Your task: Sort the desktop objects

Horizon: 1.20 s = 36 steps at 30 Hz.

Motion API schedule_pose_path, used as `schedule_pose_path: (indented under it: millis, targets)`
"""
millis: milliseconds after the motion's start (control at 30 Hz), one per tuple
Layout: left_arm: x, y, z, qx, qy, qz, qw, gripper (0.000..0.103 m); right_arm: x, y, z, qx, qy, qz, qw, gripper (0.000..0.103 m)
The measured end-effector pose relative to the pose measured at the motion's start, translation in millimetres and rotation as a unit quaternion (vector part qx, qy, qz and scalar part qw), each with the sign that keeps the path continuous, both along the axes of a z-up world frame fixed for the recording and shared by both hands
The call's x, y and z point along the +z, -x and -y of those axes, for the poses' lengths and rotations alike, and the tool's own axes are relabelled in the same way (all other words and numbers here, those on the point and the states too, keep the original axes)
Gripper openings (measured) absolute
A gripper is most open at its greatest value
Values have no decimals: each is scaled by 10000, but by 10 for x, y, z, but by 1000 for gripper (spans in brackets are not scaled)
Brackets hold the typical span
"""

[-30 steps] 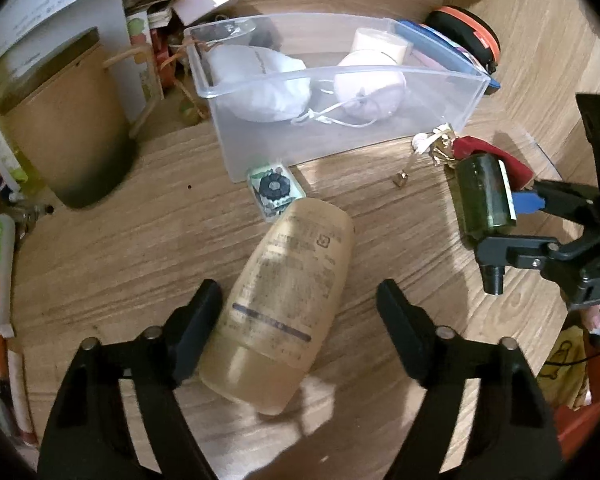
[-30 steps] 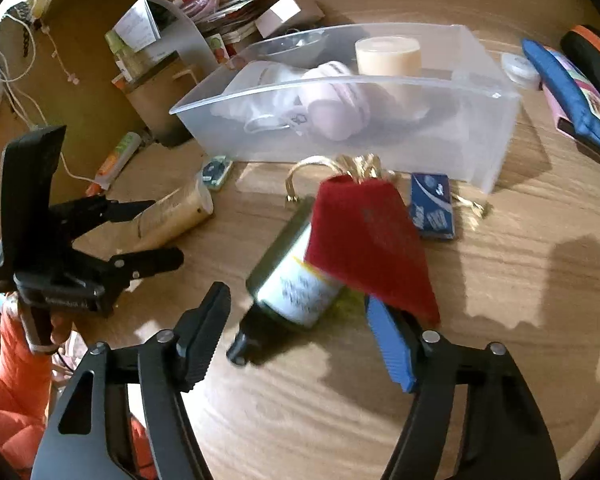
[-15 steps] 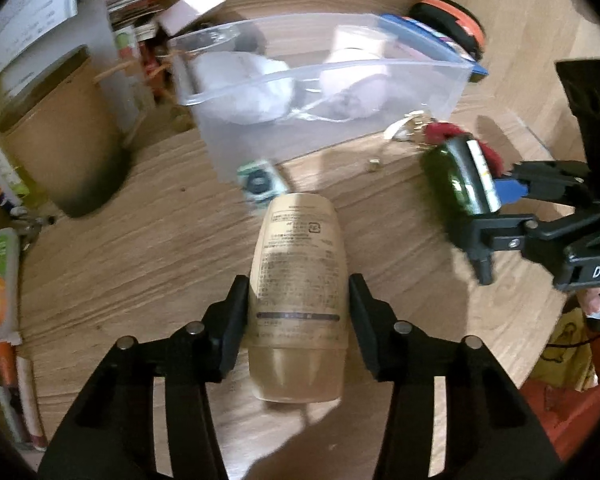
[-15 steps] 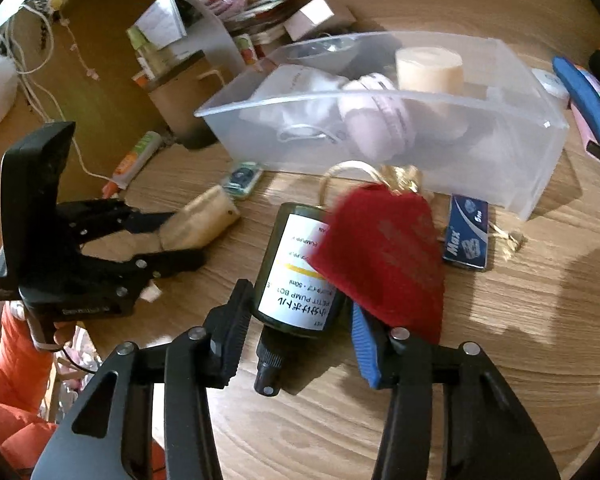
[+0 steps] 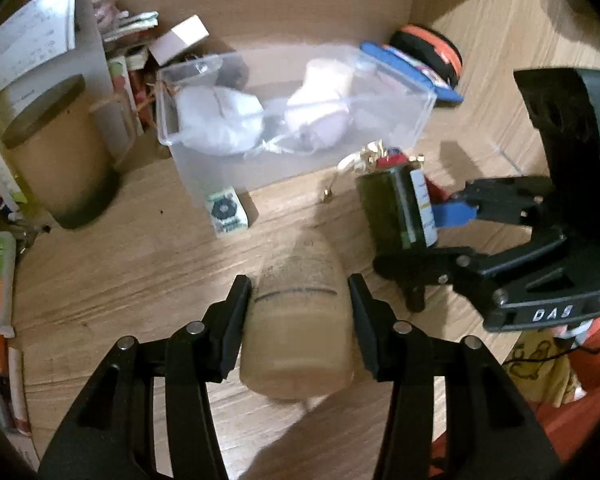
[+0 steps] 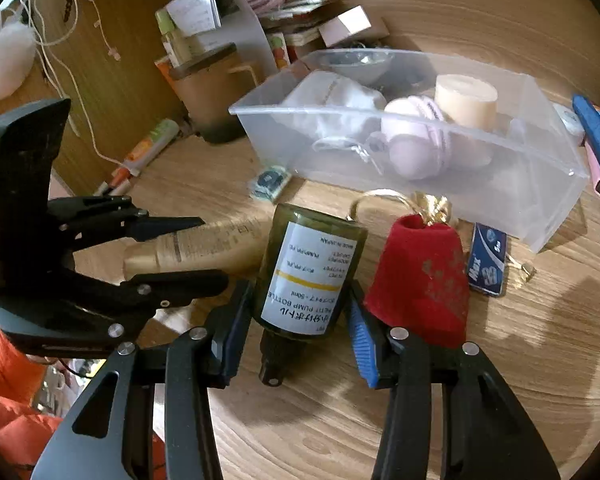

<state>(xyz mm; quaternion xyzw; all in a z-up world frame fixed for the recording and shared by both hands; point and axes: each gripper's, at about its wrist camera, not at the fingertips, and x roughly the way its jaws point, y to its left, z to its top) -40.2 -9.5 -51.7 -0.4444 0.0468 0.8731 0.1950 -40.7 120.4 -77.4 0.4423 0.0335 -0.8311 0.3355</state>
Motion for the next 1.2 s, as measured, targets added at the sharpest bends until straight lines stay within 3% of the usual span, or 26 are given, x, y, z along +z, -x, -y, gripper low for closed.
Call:
schedule_pose_path:
  millis: [433, 600, 800, 1200]
  targets:
    - [148, 149, -87, 36, -338, -347, 9988, 45, 48, 101, 71, -118, -264, -299, 9991, 42]
    - [160, 321, -128, -49, -566, -272, 9980, 45, 148, 272, -3, -284, -178, -442, 9985, 42]
    - [126, 420, -149, -36, -570, -276, 9980, 28, 165, 364, -13, -273, -142, -474, 9984, 42]
    - [214, 431, -120, 128, -723, -438, 9963, 26, 167, 453, 3, -254, -54, -413, 9988, 42]
